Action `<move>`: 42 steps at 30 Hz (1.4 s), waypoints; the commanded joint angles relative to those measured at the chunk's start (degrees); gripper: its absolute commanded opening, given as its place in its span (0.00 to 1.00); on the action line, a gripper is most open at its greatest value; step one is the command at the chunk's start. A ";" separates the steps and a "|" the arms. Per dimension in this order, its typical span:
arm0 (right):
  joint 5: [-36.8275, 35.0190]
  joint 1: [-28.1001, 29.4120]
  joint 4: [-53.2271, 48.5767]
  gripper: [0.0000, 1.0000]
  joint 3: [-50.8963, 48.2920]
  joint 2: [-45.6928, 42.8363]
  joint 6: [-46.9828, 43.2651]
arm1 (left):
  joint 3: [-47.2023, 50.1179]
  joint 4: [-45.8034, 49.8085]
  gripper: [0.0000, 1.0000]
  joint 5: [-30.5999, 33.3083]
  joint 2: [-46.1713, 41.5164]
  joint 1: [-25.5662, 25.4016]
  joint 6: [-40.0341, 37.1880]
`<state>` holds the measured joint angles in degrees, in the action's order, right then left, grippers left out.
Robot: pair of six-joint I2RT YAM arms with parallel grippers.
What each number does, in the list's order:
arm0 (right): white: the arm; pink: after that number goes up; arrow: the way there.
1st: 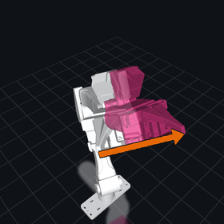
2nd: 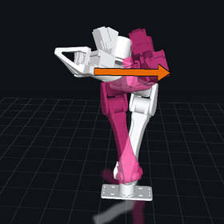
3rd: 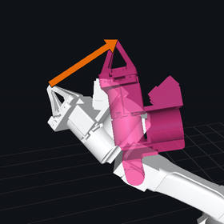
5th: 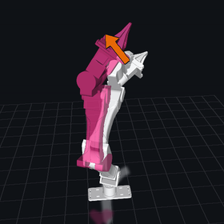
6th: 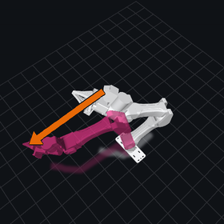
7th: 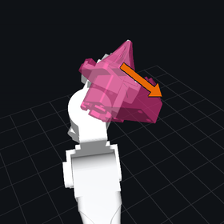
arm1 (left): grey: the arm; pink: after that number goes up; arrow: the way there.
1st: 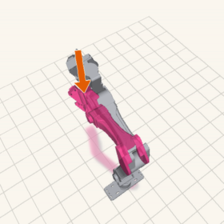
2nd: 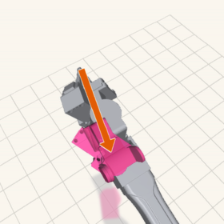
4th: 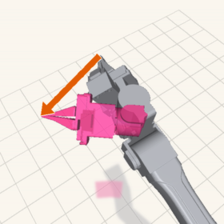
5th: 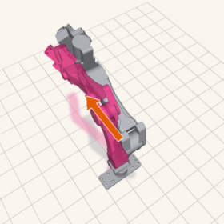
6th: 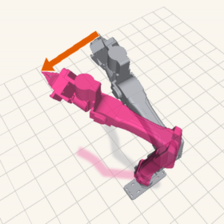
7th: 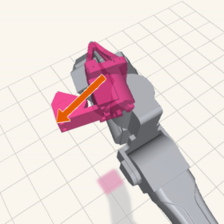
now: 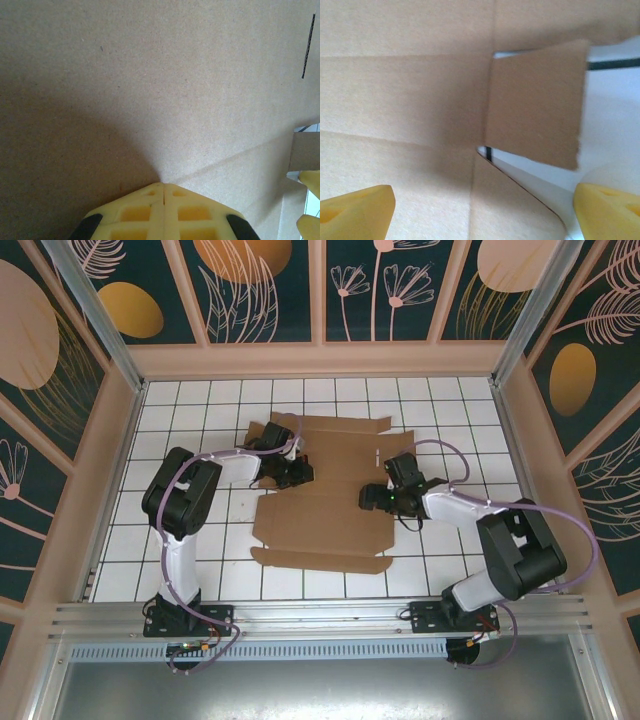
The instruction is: Fold the paper box
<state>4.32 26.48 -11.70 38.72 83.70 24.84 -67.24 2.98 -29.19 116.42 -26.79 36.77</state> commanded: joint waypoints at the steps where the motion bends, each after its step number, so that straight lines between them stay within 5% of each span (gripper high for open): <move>1: -2.29 -1.40 -7.23 0.93 -2.66 -5.00 2.68 | 2.45 1.31 0.00 2.26 3.84 1.06 1.12; 6: 5.06 -0.88 -6.33 0.90 -6.71 -7.80 4.76 | 3.08 -0.04 0.00 1.65 3.59 1.36 2.27; 12: 9.92 2.56 -3.75 0.74 -9.05 -7.29 7.85 | 3.75 -1.49 0.00 0.43 3.65 1.31 3.39; 19: 3.85 4.52 -9.63 0.36 -3.84 -7.94 7.56 | 4.58 -2.98 0.00 -0.24 3.38 1.34 4.71; 23: -2.90 7.65 -15.49 0.25 2.18 -6.97 7.32 | 4.47 -2.94 0.00 -0.07 3.07 1.30 4.75; 27: -4.93 9.82 -16.97 0.25 6.67 -5.07 8.08 | 4.45 -2.98 0.00 -0.29 3.40 1.31 4.91; 36: 9.14 9.89 -6.40 0.32 7.65 -1.32 8.39 | 4.99 -4.31 0.00 -1.50 3.59 1.17 5.89; 42: -3.08 9.14 -16.60 0.55 13.75 -9.49 1.71 | 5.03 -3.44 0.00 -0.98 1.85 1.13 5.22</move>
<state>6.09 35.88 -26.57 47.86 79.26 30.44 -64.25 -4.38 -32.36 116.66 -25.39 42.33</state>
